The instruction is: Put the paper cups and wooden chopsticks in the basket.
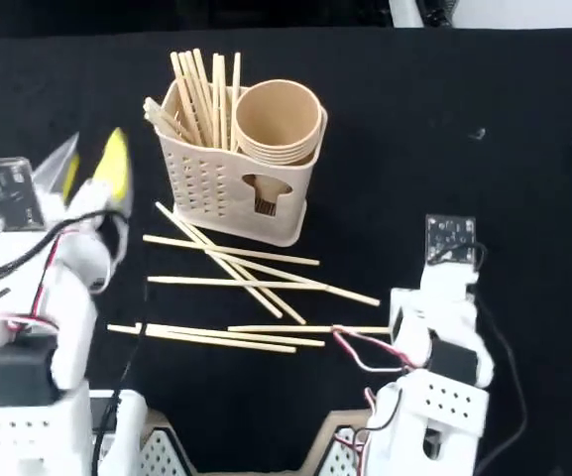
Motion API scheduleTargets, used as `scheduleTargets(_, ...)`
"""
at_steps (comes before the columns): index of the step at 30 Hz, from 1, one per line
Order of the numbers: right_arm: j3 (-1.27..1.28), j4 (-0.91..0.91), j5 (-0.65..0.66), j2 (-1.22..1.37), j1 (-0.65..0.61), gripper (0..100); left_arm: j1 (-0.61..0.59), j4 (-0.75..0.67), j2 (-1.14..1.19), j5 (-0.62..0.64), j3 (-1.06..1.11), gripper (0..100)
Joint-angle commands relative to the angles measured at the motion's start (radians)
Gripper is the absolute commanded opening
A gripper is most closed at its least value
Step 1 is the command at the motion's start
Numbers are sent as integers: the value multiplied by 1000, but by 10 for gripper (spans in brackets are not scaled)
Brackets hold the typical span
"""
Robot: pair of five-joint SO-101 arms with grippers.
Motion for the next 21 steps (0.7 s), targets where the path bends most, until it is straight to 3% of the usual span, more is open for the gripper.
scheduleTargets(1, -254, 180, 126, -15, -35, 126, -177, 186, 11, -184, 180, 152)
scheduleTargets(4, -446, 321, 167, -4, -98, 154, -183, 195, 84, -305, 357, 152)
scheduleTargets(6, -541, 399, 189, 39, -173, 138, -182, 184, 126, -322, 440, 152)
scheduleTargets(11, -598, 546, 269, 282, -505, 112, -182, 147, 215, -293, 522, 152)
scheduleTargets(16, -479, 394, 265, 492, -830, 113, -243, 153, 226, -235, 530, 152)
scheduleTargets(21, -384, 127, 258, 665, -974, 194, -414, 132, 226, -147, 518, 152)
